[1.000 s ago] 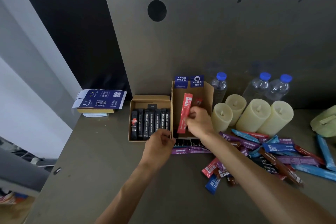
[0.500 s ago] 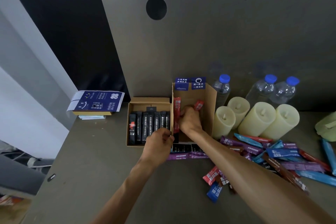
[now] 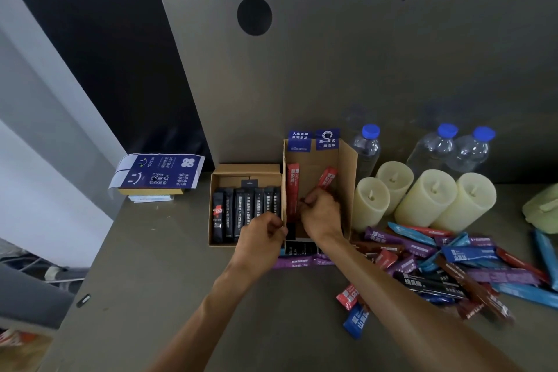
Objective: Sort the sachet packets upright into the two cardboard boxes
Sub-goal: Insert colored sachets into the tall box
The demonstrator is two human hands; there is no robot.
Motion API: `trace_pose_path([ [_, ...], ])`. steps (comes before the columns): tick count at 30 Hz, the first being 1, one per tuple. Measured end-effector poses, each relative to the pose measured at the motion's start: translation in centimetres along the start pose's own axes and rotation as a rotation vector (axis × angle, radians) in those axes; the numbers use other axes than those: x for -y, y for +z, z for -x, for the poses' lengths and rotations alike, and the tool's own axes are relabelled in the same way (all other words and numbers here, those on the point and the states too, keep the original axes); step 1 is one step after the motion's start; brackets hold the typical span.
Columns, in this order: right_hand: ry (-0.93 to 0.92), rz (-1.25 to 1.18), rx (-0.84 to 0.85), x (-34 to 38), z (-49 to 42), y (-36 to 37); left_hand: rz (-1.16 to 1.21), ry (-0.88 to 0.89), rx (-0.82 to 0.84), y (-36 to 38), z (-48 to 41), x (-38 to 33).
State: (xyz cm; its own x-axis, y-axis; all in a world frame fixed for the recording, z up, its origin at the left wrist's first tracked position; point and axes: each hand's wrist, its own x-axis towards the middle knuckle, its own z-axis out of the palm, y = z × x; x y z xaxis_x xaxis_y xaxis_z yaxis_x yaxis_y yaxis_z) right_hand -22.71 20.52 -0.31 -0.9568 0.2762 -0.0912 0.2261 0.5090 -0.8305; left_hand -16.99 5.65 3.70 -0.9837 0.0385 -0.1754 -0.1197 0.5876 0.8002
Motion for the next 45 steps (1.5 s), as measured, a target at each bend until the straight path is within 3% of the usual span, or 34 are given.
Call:
trace_pose_path([
  [3,0.22,-0.188,-0.032,-1.0,0.1,0.6,0.009,0.005,0.003,0.1,0.0,0.2],
  [9,0.289,-0.199,-0.079,-0.9,-1.4,1.9,0.026,-0.006,0.006,0.2,-0.1,0.4],
  [18,0.145,-0.044,-0.114,-0.1,-1.2,0.3,0.035,0.0,0.01,0.3,-0.1,0.6],
  [23,0.045,0.056,0.039,-1.0,-1.2,-0.4,0.044,-0.003,0.011,0.3,-0.1,0.5],
  [28,0.046,0.072,0.127,-1.2,-2.5,0.4,0.039,-0.003,0.021,0.1,0.0,0.4],
  [45,0.062,0.087,0.108,-1.1,-2.8,0.6,0.053,-0.028,-0.009,-0.3,0.5,1.4],
])
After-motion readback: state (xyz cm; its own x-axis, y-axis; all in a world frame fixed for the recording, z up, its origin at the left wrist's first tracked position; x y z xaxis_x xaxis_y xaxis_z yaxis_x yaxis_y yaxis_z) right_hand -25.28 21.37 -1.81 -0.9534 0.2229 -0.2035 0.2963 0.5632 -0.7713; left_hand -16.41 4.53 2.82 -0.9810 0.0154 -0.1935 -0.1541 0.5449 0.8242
